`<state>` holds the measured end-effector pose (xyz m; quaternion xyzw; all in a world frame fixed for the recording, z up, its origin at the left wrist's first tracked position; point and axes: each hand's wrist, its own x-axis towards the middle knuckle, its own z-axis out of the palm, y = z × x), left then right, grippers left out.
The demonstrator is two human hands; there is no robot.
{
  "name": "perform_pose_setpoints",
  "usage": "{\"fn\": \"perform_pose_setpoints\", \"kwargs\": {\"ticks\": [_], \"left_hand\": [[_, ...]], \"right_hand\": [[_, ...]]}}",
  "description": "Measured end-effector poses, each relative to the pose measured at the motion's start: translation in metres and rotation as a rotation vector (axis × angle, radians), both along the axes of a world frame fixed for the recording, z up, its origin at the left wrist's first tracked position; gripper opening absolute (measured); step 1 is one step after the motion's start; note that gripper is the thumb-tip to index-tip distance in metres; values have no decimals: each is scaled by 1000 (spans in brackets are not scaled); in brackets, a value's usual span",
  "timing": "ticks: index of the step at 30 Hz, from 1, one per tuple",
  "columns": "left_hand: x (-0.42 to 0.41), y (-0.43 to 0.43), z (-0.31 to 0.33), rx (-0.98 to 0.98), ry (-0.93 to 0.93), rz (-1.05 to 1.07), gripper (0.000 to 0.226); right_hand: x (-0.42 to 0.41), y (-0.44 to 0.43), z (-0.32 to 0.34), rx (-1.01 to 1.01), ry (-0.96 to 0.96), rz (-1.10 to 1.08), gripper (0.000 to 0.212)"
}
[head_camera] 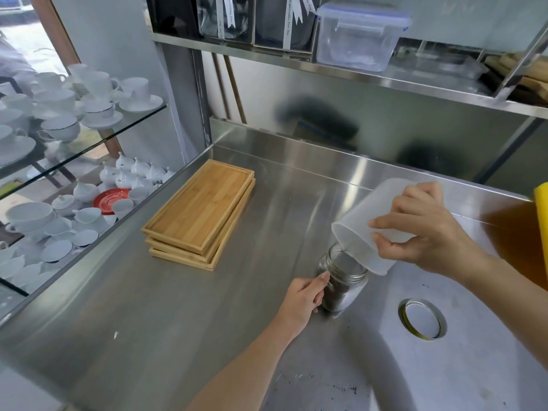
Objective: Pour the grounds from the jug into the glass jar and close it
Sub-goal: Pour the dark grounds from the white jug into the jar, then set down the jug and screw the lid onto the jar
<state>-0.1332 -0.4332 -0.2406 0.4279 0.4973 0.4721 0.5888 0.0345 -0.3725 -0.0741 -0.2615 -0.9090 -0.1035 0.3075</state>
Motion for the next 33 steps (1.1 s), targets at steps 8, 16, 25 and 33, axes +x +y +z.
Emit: {"fn": "perform_pose_setpoints", "kwargs": {"ticks": [8,16,25,33], "left_hand": [[0,1,-2,30,-15,3,52],[0,2,-6,47,5,9,54],[0,1,-3,42,21,5,55],[1,0,1,40,16,23,56]], "right_hand": [[28,-4,-23,-545,711,-548,11],[47,11,-75,-965,1322,-869,22],[52,8,-119,-988,1414,-725,22],[52,-9,-126,-1058,1080,-885,25]]}}
